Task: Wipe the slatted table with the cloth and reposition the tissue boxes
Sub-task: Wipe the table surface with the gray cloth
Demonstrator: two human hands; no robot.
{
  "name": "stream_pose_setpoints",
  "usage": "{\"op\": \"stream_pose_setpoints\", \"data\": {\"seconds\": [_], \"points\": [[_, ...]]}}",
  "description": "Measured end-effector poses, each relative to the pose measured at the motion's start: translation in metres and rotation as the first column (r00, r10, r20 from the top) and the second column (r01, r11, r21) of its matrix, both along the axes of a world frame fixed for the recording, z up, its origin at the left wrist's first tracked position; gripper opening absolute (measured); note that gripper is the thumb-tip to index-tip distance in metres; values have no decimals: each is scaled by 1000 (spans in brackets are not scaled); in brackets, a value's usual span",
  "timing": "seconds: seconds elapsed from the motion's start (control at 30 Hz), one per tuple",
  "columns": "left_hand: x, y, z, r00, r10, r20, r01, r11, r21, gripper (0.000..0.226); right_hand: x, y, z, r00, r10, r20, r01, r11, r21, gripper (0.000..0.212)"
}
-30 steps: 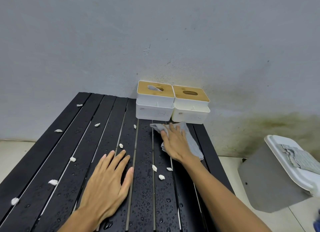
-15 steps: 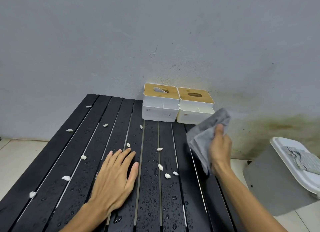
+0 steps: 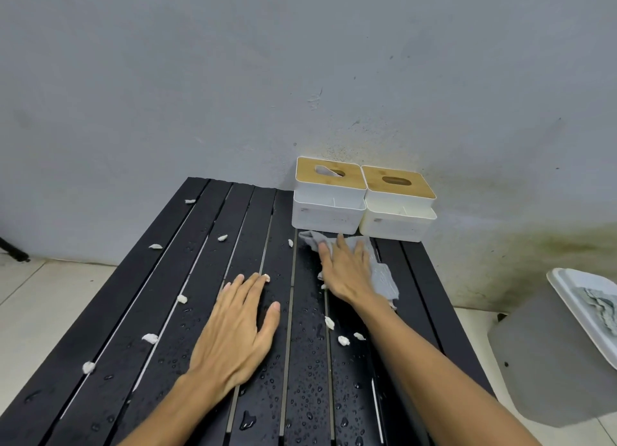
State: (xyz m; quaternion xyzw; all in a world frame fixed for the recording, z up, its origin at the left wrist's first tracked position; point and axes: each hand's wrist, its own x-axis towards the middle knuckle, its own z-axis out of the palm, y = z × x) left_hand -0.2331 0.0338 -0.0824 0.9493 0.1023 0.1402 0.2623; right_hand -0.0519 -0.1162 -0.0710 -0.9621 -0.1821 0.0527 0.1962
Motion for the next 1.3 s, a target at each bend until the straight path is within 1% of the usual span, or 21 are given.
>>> {"op": "stream_pose_setpoints", "data": {"seconds": [0.13,0.2,0.27,0.33,0.4,0.43,0.5,0.57,0.6,0.67,0.7,0.73,0.77,0.83,0.9,0.97,1.03,1.07,1.1,1.17,1.3], "points": [[-2,-1,0,1000,7,-22,-8,999,-43,85,-4,29,4,995,98,-19,-98,995,-18,61],[-2,-2,3,1000,21,-18,-22,997,-72,82,-7,35,8,982,185,-42,-185,983,-1,59],[-2,-3,7,999,35,-12,-36,991,-127,70,-11,36,10,954,294,-66,-290,955,66,63],[-2,-4,10,999,48,-4,-48,978,-205,65,-17,31,11,915,396,-75,-388,916,106,69],[-2,-2,10,998,63,21,-55,961,-272,63,-29,17,12,890,443,-107,-424,891,164,65],[-2,0,9,997,69,30,-56,951,-305,61,-38,10,14,893,437,-109,-410,890,200,60],[-2,2,9,996,80,40,-61,936,-345,57,-55,-5,24,915,384,-128,-319,879,353,59],[-2,2,9,995,90,34,-72,931,-357,56,-58,-18,36,944,261,-201,-112,829,548,71],[-3,2,10,995,93,29,-77,931,-356,55,-56,-26,45,950,175,-258,29,775,632,74],[-3,1,11,995,95,13,-84,931,-354,56,-44,-41,64,933,31,-359,266,612,744,64],[-3,1,11,995,95,3,-88,931,-353,56,-41,-48,76,928,-15,-373,321,544,775,58],[-3,1,12,996,93,-4,-89,932,-352,56,-37,-54,86,935,-64,-349,329,525,785,56],[-3,1,12,996,93,-7,-89,932,-353,56,-32,-58,94,951,-116,-286,300,567,767,57],[-3,1,11,995,96,-6,-92,930,-355,57,-28,-59,99,984,-146,-98,174,737,653,64],[-2,1,11,995,98,-10,-96,931,-353,56,-23,-52,86,998,-35,46,10,884,467,66],[-2,1,11,995,99,-19,-99,931,-351,56,-18,-43,55,992,118,46,-125,972,200,69],[-3,1,12,995,99,-25,-102,931,-351,56,-12,-29,21,993,116,-5,-116,991,-74,73],[-3,0,12,995,99,-27,-103,931,-350,56,-10,-21,9,996,84,5,-83,985,-149,69],[-2,0,12,995,99,-28,-102,932,-348,56,-9,-13,1,998,59,24,-54,984,-172,65],[-1,0,11,995,98,-27,-101,935,-341,56,-9,5,-2,999,30,42,-24,988,-150,63],[-1,0,12,995,94,-19,-95,930,-355,56,-6,39,-2,999,43,21,-41,995,-93,62]]}}
